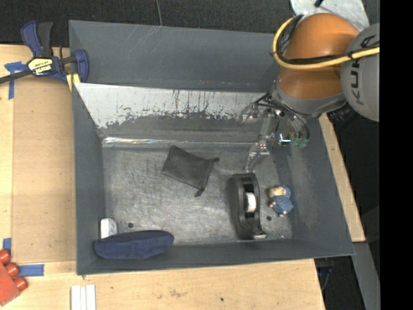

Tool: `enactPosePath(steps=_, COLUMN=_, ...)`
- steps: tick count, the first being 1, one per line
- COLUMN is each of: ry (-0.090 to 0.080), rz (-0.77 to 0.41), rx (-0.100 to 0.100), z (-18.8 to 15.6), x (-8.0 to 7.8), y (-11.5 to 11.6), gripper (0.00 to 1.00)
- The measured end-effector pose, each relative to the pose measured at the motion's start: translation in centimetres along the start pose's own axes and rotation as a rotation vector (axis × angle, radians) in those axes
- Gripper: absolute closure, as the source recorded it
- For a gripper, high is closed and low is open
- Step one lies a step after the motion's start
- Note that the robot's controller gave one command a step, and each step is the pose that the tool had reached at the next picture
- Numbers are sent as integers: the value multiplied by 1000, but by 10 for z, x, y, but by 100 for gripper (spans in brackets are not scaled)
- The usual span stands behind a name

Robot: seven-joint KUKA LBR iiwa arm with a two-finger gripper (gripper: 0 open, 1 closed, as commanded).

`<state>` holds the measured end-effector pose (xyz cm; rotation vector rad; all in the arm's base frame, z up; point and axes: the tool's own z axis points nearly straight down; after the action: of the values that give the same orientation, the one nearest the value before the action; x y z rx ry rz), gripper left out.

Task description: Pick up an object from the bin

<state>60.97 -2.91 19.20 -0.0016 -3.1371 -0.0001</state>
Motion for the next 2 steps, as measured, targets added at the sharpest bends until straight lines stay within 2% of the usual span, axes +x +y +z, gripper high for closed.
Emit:
enactPosePath(steps=1, ry=-14, rz=-8, rx=0, z=109, x=-11, y=55, gripper=0)
enactPosePath(steps=2, ry=-14, rz=-9, rx=0, z=110, x=-11, y=56, gripper=100)
